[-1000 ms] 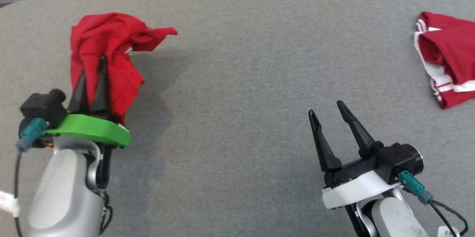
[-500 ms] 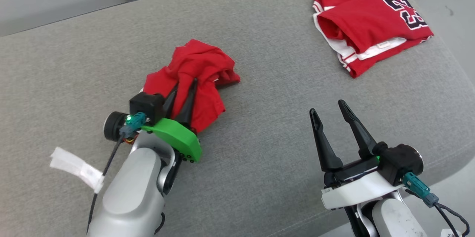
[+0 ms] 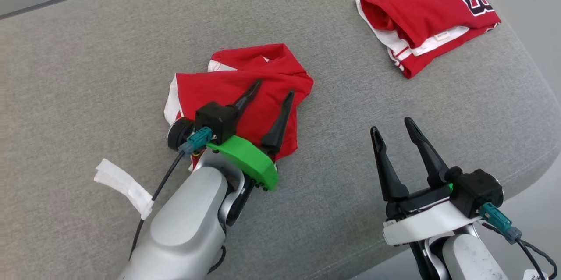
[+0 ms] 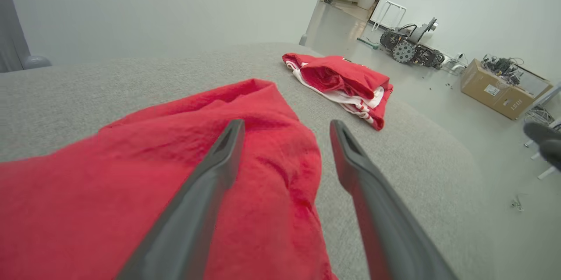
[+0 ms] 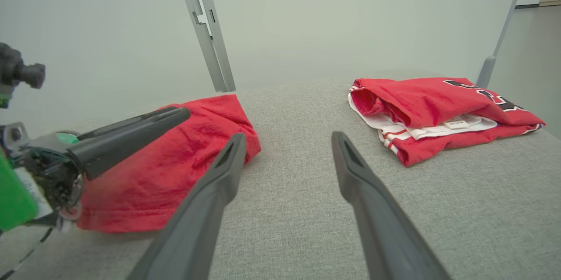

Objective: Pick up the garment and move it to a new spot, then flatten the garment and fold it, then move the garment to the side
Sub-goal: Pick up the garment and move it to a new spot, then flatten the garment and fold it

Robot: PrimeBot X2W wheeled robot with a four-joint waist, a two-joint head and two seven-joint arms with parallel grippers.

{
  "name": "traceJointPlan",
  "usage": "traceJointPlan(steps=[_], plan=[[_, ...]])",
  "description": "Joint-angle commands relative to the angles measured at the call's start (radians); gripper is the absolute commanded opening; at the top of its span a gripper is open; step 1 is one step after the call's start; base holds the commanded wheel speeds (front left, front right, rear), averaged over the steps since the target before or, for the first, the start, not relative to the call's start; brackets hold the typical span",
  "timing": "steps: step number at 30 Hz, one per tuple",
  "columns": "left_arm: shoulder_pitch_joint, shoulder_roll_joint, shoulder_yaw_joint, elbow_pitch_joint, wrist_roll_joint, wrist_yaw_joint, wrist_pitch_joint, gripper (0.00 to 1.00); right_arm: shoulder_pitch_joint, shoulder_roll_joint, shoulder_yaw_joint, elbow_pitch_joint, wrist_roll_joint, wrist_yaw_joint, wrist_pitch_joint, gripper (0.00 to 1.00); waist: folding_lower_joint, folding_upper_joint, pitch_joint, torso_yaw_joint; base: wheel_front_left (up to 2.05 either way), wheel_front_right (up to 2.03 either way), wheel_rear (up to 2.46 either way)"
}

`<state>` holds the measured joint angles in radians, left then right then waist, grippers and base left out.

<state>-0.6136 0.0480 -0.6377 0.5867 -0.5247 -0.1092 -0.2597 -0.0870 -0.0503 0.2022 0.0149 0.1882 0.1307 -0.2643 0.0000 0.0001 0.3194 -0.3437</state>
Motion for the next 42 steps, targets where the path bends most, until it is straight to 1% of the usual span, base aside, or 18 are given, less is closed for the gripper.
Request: traceJointPlan(steps=[1,4,7,9,12,17,22,25,28,31,37,42], plan=[[0.006,0.005,0.003,-0.052,-0.015,0.017,-0.005,1.00,0.010,0.000,-0.003,0.005,-0.008,0.000,0.000,1.00,0.0000,-0.0001,-0.064,0.083,0.00,0.00,0.00],[0.053,0.006,0.032,-0.144,0.002,0.056,-0.005,1.00,0.020,-0.001,-0.003,0.015,-0.017,0.000,0.000,1.00,0.0000,-0.0001,-0.111,0.142,0.00,0.00,0.00],[0.113,0.025,0.091,-0.230,0.057,0.093,-0.005,1.00,0.030,-0.001,0.003,0.028,-0.037,0.000,0.000,1.00,0.0000,-0.0001,-0.165,0.206,0.00,0.00,0.00],[0.176,0.038,0.137,-0.269,0.083,0.111,-0.005,1.00,0.041,-0.002,0.002,0.041,-0.050,0.000,0.000,1.00,0.0000,-0.0001,-0.201,0.245,0.00,0.00,0.00],[0.286,0.053,0.209,-0.317,0.109,0.124,-0.004,1.00,0.060,-0.001,-0.007,0.055,-0.052,0.000,0.000,1.00,0.0000,-0.0001,-0.251,0.293,0.00,0.00,0.00],[0.470,0.066,0.325,-0.406,0.155,0.120,-0.004,1.00,0.098,-0.001,-0.017,0.061,-0.039,0.000,0.000,1.00,0.0000,-0.0001,-0.304,0.341,0.00,0.00,0.00],[0.625,0.047,0.440,-0.498,0.217,0.092,-0.004,1.00,0.143,-0.001,-0.037,0.061,-0.042,0.000,0.000,1.00,0.0000,-0.0001,-0.340,0.369,0.00,0.00,0.00],[0.694,0.037,0.480,-0.533,0.269,0.075,-0.004,1.00,0.171,-0.001,-0.052,0.066,-0.044,0.000,0.000,1.00,0.0000,-0.0001,-0.364,0.377,0.00,0.00,0.00],[0.756,0.021,0.524,-0.556,0.296,0.063,-0.004,1.00,0.198,-0.001,-0.070,0.064,-0.038,0.000,0.000,1.00,0.0000,-0.0001,-0.387,0.381,0.00,0.00,0.00],[0.806,0.010,0.543,-0.566,0.304,0.047,-0.004,1.00,0.219,-0.001,-0.075,0.066,-0.037,0.000,0.000,1.00,0.0000,-0.0001,-0.407,0.379,0.00,0.00,0.00],[0.862,0.003,0.554,-0.561,0.335,0.036,-0.004,1.00,0.247,-0.001,-0.071,0.069,-0.033,0.000,0.000,1.00,0.0000,-0.0001,-0.438,0.372,0.00,0.00,0.00],[0.872,0.003,0.546,-0.567,0.327,0.049,-0.004,1.00,0.252,-0.001,-0.067,0.071,-0.033,0.000,0.000,1.00,0.0000,-0.0001,-0.448,0.365,0.00,0.00,0.00]])
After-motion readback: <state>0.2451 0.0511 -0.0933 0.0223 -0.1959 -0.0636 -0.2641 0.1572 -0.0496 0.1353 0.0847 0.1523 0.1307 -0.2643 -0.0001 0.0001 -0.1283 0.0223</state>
